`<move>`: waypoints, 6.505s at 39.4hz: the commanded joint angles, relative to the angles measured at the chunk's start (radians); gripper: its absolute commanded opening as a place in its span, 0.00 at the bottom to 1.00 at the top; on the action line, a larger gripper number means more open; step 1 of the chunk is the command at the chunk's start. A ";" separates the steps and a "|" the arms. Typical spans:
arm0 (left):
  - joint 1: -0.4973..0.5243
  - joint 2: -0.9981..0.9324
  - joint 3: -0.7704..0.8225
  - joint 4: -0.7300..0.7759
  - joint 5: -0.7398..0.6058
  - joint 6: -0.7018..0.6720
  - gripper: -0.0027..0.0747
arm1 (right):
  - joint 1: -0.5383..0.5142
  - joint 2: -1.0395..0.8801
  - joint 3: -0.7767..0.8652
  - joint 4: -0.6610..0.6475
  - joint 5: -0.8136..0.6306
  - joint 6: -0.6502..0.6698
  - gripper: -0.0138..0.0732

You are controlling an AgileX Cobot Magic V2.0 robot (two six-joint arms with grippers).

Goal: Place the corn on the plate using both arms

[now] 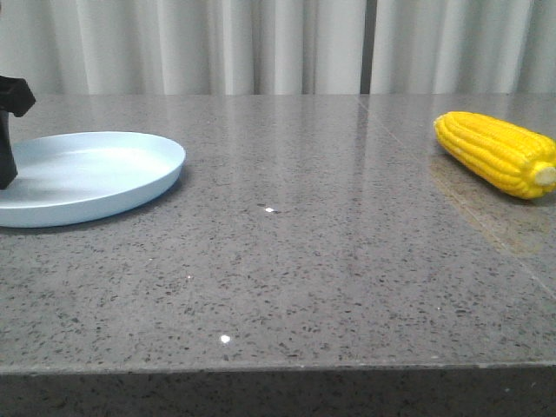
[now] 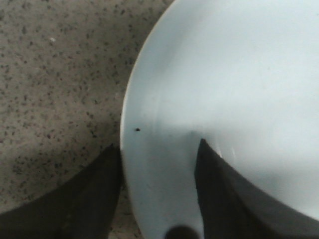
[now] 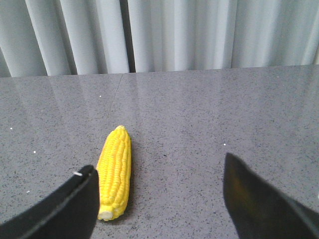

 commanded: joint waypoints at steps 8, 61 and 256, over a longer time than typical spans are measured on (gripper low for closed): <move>-0.006 -0.030 -0.032 -0.023 -0.073 -0.008 0.01 | -0.005 0.015 -0.036 0.002 -0.076 -0.007 0.79; -0.164 -0.160 -0.126 -0.043 -0.153 -0.049 0.15 | -0.005 0.015 -0.036 0.002 -0.076 -0.007 0.79; -0.123 -1.450 0.671 0.197 -0.556 -0.104 0.01 | 0.670 1.462 -1.048 -0.103 0.332 0.631 0.13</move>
